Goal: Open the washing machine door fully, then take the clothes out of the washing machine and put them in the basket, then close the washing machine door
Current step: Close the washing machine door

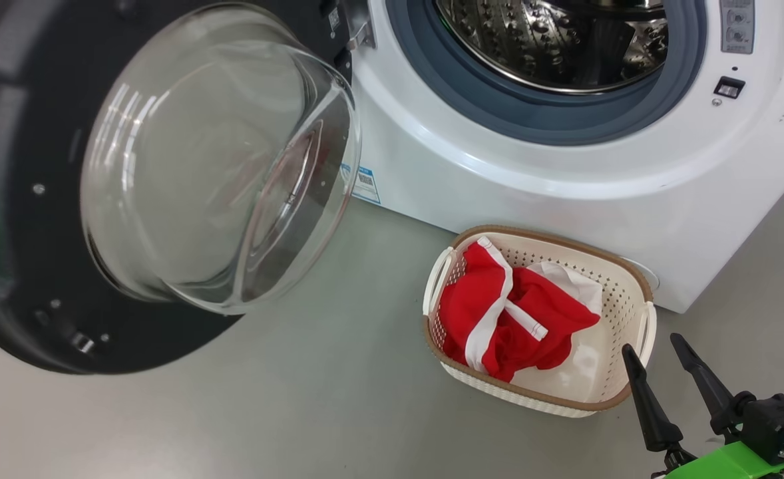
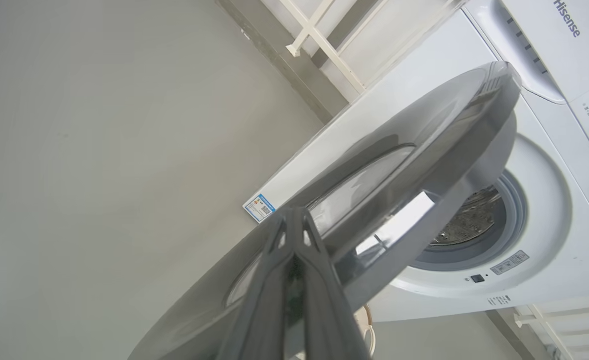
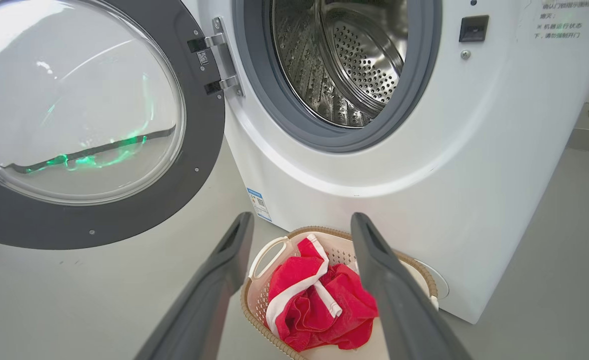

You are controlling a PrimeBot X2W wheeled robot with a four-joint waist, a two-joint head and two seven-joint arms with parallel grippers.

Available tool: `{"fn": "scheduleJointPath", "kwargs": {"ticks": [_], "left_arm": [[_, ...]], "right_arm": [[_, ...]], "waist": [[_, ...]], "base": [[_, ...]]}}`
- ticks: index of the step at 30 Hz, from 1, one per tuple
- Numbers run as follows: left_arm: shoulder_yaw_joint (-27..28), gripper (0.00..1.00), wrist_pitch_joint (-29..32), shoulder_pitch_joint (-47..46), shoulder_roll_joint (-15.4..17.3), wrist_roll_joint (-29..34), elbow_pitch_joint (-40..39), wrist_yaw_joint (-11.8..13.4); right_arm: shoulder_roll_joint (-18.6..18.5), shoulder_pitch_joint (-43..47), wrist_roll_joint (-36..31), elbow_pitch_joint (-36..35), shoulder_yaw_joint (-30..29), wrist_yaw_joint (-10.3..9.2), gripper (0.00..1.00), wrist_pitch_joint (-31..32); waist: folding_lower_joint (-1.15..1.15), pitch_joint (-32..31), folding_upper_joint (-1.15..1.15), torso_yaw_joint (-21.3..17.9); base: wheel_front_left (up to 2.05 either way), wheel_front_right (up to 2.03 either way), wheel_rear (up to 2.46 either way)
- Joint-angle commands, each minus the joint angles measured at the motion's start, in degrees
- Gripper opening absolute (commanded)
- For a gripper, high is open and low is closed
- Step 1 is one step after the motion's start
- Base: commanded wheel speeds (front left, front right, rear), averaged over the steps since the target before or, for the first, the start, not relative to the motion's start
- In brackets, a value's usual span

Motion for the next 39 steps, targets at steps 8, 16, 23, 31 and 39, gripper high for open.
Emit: {"fn": "scheduleJointPath", "kwargs": {"ticks": [8, 16, 23, 31, 39], "left_arm": [[-0.66, 0.0, 3.93, 4.88, 3.28, -6.48, -8.87, -0.39], [-3.04, 0.0, 6.06, 7.29, 4.17, -10.98, -14.53, -0.39], [-6.21, 0.0, 7.07, 8.02, 4.58, -13.55, -19.69, -0.39], [-11.02, 0.0, 6.45, 8.85, 4.32, -15.23, -27.33, -0.39], [-15.1, 0.0, 2.21, 7.77, 2.69, -15.13, -32.33, -0.39]], "right_arm": [[0.0, -0.23, -0.45, -1.18, 1.56, 0.36, 1.0, -0.37], [0.25, 0.02, -0.32, -1.18, 1.46, 0.36, 1.0, -0.37], [0.65, 0.36, -0.37, -1.38, 1.34, 0.36, 1.0, -0.37], [0.94, 0.3, -0.35, -1.34, 1.4, 0.36, 1.0, -0.37], [0.95, 0.05, -0.33, -1.51, 1.25, 0.36, 1.0, -0.37]], "waist": [[0.0, -1.66, 0.0, -0.56], [0.0, -2.3, 0.0, -0.82], [0.0, -2.56, 0.0, -1.25], [0.0, -2.75, 0.0, -2.05], [0.0, -2.41, 0.0, -2.97]], "base": [[0.0, 0.0, 0.0], [0.0, 0.0, 0.0], [0.0, 0.0, 0.0], [0.0, 0.0, 0.0], [0.0, 0.0, 0.0]]}}
